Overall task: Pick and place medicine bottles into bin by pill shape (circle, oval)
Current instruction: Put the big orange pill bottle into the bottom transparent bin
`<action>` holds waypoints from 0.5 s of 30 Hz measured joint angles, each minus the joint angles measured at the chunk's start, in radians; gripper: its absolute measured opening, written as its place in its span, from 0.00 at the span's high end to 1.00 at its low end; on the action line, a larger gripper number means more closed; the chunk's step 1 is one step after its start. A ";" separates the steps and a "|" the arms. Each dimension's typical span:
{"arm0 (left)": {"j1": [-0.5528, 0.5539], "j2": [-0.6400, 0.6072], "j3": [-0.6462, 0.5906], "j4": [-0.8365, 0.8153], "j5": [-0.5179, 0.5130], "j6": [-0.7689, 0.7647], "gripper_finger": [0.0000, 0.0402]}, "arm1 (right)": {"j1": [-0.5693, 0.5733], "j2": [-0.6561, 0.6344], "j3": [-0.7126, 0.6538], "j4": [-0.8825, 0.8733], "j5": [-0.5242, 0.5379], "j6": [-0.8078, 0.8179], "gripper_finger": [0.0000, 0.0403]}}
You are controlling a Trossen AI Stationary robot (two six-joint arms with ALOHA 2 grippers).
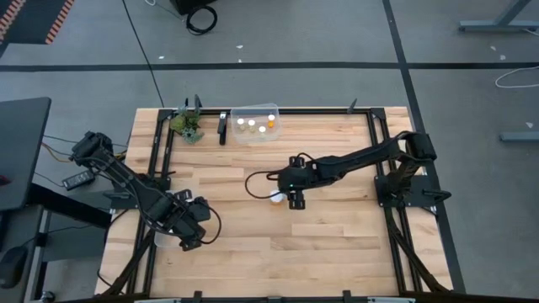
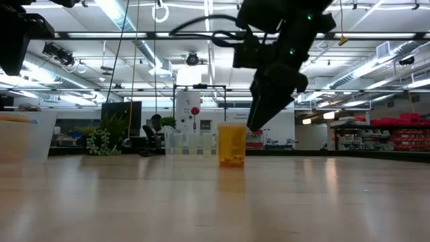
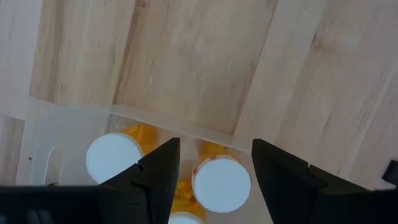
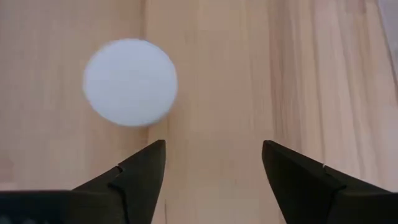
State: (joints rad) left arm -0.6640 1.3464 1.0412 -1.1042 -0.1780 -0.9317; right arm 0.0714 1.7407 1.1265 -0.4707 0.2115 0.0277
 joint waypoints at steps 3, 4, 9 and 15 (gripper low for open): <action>0.000 0.000 0.000 0.001 0.000 0.000 0.49 | 0.000 -0.001 -0.051 0.093 -0.003 0.019 0.34; 0.000 0.000 0.000 -0.001 0.000 0.000 0.49 | 0.002 -0.001 -0.061 0.108 -0.012 0.023 0.34; 0.000 0.000 0.000 0.000 0.000 0.001 0.49 | 0.004 -0.001 -0.104 0.186 -0.053 0.051 0.35; 0.000 0.000 0.000 0.000 0.000 0.001 0.49 | 0.004 -0.001 -0.122 0.255 -0.082 0.060 0.35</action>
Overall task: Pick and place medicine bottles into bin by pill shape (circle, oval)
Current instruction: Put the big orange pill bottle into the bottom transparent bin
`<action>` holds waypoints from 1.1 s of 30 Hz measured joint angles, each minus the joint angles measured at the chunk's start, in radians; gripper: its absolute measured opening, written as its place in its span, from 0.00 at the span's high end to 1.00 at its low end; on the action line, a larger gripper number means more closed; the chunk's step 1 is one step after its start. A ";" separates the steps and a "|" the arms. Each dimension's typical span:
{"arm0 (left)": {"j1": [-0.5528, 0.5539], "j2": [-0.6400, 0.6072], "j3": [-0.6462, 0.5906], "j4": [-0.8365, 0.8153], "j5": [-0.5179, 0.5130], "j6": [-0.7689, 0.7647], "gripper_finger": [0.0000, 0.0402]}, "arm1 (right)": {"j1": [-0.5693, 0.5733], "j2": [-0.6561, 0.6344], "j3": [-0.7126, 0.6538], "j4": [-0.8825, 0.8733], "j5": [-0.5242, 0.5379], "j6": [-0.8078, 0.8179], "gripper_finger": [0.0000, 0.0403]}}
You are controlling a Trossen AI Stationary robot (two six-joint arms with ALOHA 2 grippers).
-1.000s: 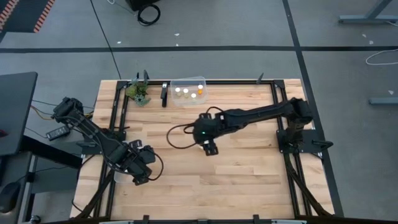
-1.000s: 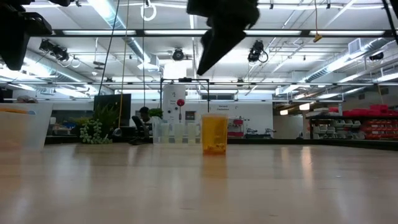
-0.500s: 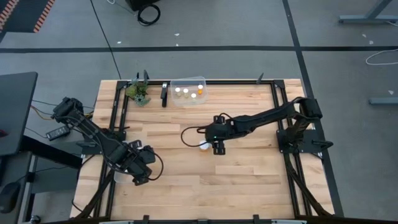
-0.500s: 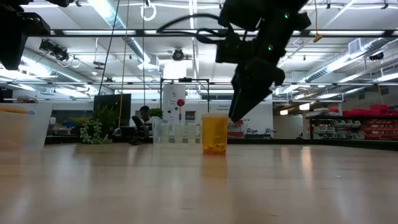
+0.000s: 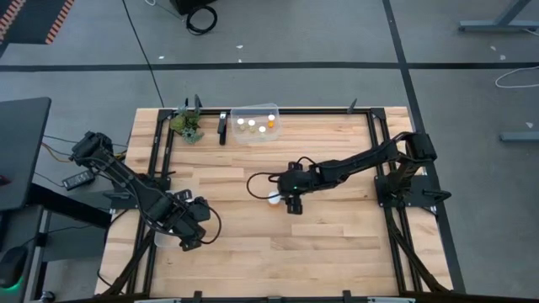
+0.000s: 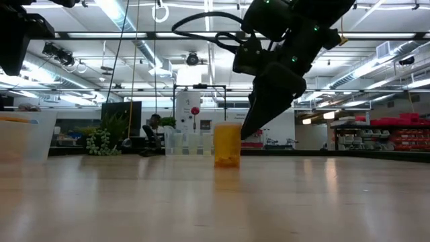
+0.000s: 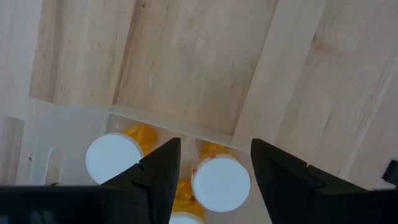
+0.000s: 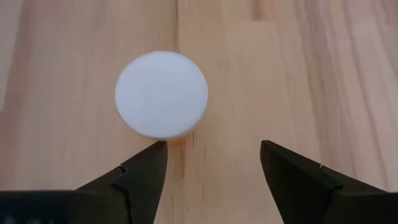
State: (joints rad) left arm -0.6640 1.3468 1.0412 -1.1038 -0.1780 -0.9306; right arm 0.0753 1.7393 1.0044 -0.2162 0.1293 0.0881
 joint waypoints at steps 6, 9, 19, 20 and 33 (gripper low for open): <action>0.000 0.000 0.000 0.000 0.000 0.000 0.49 | 0.000 0.000 0.000 0.037 -0.011 0.009 0.35; 0.000 0.000 0.000 0.000 0.000 -0.001 0.50 | 0.000 0.000 0.000 0.041 -0.012 0.017 0.35; 0.000 0.000 0.000 0.002 0.000 0.000 0.49 | 0.015 0.054 -0.001 0.063 -0.011 0.021 0.35; 0.000 0.001 0.000 0.005 0.000 0.000 0.49 | 0.014 0.063 0.000 0.085 -0.011 0.023 0.35; 0.000 0.000 0.000 0.009 0.000 0.009 0.50 | 0.014 0.132 0.001 0.245 -0.007 0.013 0.35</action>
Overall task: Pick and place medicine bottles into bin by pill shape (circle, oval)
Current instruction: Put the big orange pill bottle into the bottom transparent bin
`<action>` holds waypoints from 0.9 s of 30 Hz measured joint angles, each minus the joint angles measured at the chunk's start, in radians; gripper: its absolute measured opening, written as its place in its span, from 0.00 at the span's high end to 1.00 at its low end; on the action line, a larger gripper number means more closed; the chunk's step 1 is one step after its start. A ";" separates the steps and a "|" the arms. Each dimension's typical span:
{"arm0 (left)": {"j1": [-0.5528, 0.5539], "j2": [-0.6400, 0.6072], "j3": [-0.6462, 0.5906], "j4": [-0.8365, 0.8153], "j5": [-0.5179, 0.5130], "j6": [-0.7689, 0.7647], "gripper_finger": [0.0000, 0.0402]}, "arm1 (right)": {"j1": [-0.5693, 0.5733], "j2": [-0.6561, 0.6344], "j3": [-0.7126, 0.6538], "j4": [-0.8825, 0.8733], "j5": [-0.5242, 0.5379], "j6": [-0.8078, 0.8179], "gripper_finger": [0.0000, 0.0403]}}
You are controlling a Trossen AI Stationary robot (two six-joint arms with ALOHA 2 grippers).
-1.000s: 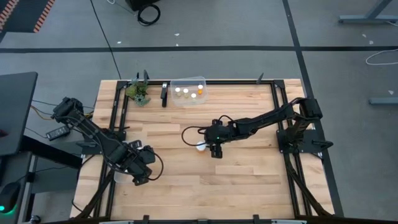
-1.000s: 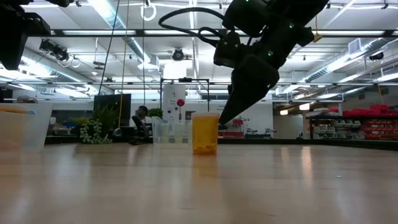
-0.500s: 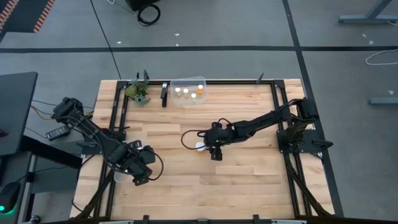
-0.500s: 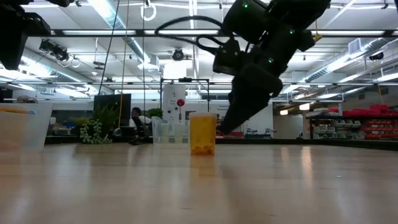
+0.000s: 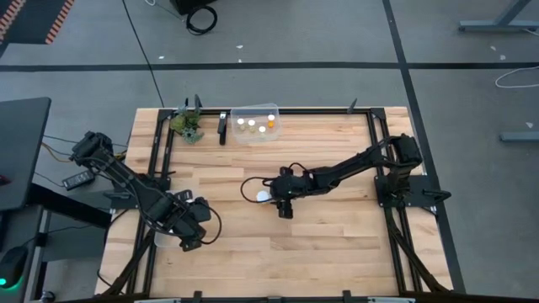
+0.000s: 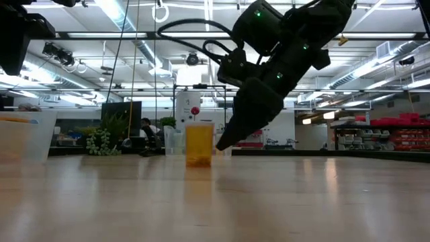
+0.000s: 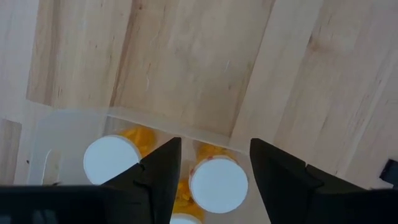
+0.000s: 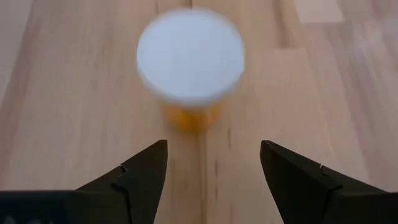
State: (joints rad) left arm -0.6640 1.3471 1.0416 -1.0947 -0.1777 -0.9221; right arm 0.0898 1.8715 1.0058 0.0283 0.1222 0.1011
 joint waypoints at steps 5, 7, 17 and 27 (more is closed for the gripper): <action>0.000 0.000 0.000 0.000 0.000 0.001 0.51 | 0.000 0.037 -0.001 0.043 -0.009 0.002 0.35; 0.000 0.000 0.000 0.000 0.000 0.001 0.51 | 0.000 0.048 0.000 0.082 -0.010 0.007 0.35; 0.000 0.000 0.000 0.004 0.000 0.002 0.50 | 0.005 0.050 0.000 0.163 -0.005 -0.023 0.37; 0.011 0.000 0.000 0.026 -0.001 0.021 0.52 | 0.011 0.050 0.000 0.087 0.000 0.014 0.43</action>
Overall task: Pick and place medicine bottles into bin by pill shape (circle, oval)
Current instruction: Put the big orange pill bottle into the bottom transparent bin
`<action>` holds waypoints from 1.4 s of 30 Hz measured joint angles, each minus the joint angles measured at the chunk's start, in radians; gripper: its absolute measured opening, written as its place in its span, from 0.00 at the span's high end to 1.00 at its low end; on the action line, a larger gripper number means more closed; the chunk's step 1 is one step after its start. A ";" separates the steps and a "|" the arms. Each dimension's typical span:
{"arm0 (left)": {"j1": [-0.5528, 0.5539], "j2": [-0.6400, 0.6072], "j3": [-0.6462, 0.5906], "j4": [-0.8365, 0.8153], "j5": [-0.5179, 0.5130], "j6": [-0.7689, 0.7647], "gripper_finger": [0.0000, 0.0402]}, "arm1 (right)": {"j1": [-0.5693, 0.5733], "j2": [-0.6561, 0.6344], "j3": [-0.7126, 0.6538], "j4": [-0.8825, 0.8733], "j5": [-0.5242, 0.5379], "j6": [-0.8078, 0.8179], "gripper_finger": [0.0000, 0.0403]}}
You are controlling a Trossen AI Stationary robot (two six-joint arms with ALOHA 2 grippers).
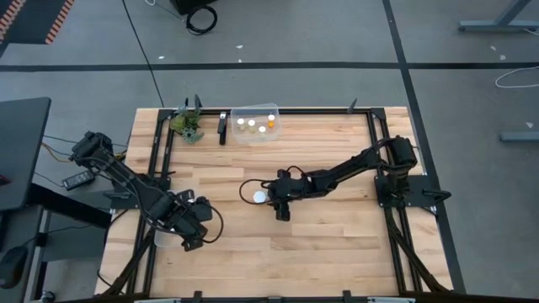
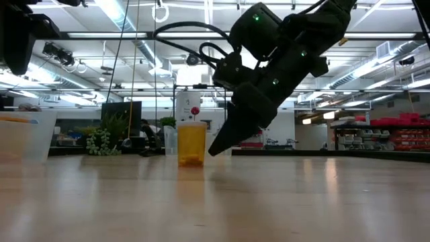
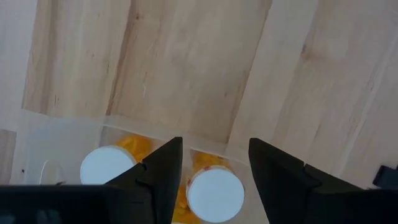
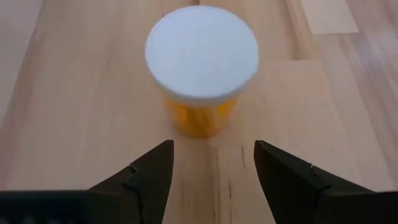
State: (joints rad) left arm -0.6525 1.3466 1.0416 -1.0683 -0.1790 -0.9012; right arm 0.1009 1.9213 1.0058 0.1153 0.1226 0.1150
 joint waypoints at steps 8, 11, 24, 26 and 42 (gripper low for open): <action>0.001 0.000 0.000 0.000 0.001 0.007 0.53 | 0.013 0.000 0.000 0.038 -0.001 -0.007 0.47; 0.001 0.000 0.000 0.001 0.001 0.007 0.52 | 0.016 0.000 0.000 0.060 -0.019 -0.013 0.52; 0.004 0.000 0.000 0.024 0.000 0.019 0.53 | 0.020 0.000 0.000 0.126 -0.096 -0.015 0.80; 0.010 0.000 0.000 0.054 -0.001 0.036 0.52 | 0.021 0.000 0.000 0.143 -0.098 -0.026 0.84; 0.122 0.000 0.000 0.209 -0.075 0.139 0.50 | 0.022 -0.035 0.000 -0.003 -0.101 -0.070 0.90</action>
State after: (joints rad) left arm -0.5307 1.3468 1.0416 -0.8593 -0.2539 -0.7623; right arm 0.1230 1.8859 1.0058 0.1122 0.0212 0.0449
